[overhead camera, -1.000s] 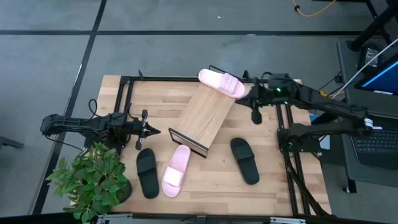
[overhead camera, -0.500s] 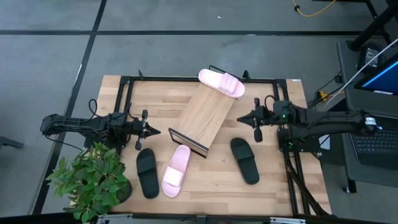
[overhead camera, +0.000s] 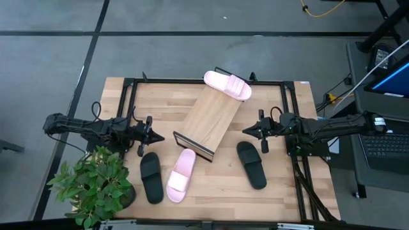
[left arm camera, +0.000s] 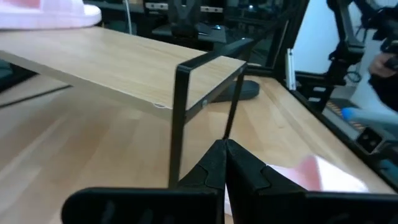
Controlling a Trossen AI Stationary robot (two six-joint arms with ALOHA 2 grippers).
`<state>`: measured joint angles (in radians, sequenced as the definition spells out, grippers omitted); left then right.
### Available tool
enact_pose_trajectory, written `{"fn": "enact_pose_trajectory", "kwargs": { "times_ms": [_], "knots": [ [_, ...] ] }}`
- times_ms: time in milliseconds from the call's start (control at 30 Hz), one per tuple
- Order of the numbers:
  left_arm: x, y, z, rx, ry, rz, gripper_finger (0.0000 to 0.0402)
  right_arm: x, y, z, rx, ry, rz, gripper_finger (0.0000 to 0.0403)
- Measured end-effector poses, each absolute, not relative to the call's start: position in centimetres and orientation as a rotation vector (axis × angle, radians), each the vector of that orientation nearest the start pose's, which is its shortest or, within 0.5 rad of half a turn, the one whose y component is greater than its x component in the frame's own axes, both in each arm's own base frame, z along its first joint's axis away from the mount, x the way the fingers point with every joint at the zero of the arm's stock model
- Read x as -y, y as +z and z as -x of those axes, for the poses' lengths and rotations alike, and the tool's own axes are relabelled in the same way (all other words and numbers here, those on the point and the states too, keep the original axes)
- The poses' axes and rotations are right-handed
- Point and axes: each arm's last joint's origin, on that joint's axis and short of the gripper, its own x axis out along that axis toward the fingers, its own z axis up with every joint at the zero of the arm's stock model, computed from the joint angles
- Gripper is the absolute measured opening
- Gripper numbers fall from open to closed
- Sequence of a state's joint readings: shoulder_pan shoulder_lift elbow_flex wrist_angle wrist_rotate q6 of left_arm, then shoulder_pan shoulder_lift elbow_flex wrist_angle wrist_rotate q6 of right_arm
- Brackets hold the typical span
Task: Pick and place slides into the shelf
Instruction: Put the left pink slide on the shelf
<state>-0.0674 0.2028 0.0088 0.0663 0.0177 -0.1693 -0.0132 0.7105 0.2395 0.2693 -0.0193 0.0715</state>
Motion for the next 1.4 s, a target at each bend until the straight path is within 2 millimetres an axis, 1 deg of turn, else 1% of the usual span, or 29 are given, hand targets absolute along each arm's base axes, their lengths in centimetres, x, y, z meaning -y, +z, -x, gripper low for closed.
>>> {"fn": "enact_pose_trajectory", "kwargs": {
  "times_ms": [133, 233, 367, 533, 700, 800, 933, 1000, 1100, 1233, 1400],
  "knots": [
    [1.1, 16.1, -10.9, -0.084, -0.102, 0.175, 0.0000, 0.1, 19.8, -16.0, -0.205, 0.004, -0.073, 0.0005],
    [1.3, 17.0, -10.9, -0.007, -0.147, 0.141, 0.0000, 0.1, 19.8, -16.0, -0.206, 0.010, -0.048, 0.0006],
    [1.9, 18.4, -10.7, 0.023, -0.249, 0.149, 0.0000, 0.1, 19.8, -16.0, -0.207, 0.014, -0.001, 0.0006],
    [2.7, 19.7, -10.8, 0.011, -0.311, 0.149, 0.0000, 0.1, 19.8, -16.0, -0.207, 0.015, -0.005, 0.0007],
    [3.4, 20.7, -11.4, -0.075, -0.293, 0.139, 0.0000, 0.1, 19.8, -16.0, -0.207, 0.014, -0.022, 0.0008],
    [4.0, 21.3, -12.2, -0.123, -0.294, 0.129, 0.0000, 0.1, 19.8, -16.0, -0.206, 0.014, -0.021, 0.0008],
    [4.5, 21.6, -13.4, -0.241, -0.231, 0.096, 0.0000, 0.1, 19.9, -16.0, -0.201, 0.014, -0.017, 0.0008],
    [4.8, 22.0, -14.1, -0.265, -0.219, 0.088, 0.0000, 0.1, 19.9, -16.0, -0.197, 0.015, 0.001, 0.0008],
    [5.5, 22.8, -15.2, -0.303, -0.229, 0.076, 0.0000, 0.1, 19.9, -16.0, -0.197, 0.016, 0.008, 0.0008],
    [6.2, 23.7, -16.8, -0.405, -0.227, 0.049, 0.0000, 0.1, 19.9, -16.0, -0.197, 0.016, 0.006, 0.0008],
    [7.1, 24.2, -19.0, -0.520, -0.218, 0.019, 0.0000, 0.1, 19.9, -16.0, -0.197, 0.016, 0.001, 0.0008]
  ]
}}
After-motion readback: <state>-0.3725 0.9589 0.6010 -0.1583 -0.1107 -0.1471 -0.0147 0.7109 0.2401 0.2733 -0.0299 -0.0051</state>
